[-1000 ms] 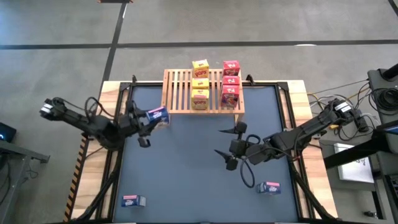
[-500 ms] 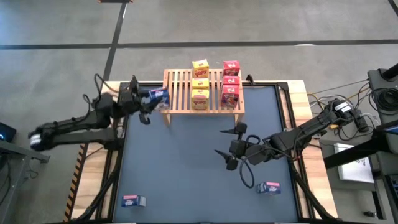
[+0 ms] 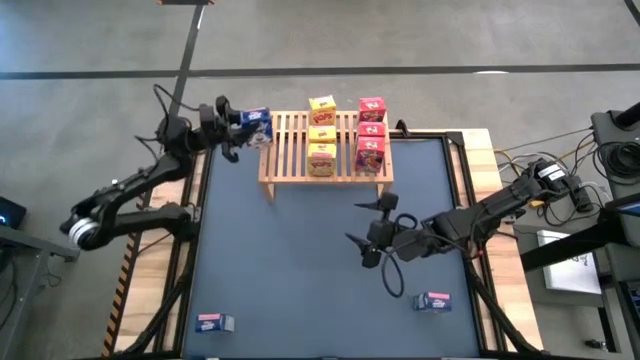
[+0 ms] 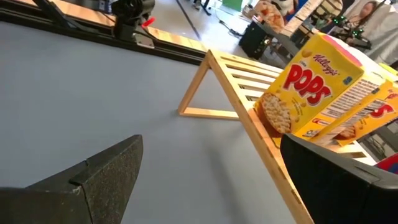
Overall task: Stack cereal on shelf
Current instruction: Put the top blue cereal box on the shelf
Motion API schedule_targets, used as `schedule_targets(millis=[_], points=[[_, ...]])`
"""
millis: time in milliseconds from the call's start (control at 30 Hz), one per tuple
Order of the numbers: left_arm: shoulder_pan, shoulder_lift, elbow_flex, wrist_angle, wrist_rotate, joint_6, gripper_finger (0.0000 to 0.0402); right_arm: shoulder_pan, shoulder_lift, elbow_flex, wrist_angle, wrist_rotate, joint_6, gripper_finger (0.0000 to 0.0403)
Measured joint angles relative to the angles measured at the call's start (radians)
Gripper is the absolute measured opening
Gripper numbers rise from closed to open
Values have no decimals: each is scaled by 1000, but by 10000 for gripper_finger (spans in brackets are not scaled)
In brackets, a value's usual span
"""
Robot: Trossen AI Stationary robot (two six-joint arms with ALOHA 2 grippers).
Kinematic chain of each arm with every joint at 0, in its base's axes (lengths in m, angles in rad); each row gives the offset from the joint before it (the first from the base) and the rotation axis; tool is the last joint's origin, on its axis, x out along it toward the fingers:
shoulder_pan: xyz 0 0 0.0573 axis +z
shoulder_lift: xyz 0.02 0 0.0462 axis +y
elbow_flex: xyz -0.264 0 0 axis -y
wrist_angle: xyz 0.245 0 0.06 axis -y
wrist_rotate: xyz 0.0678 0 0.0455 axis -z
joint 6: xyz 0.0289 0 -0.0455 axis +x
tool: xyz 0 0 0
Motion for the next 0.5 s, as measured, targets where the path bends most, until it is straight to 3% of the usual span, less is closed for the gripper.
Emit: schedule_targets(millis=[133, 500], points=[[6, 132, 45, 114, 41, -31, 158, -11, 0, 0, 0, -10, -2, 368], [33, 399, 261, 154, 200, -105, 158, -12, -1, -1, -21, -17, -27, 368]])
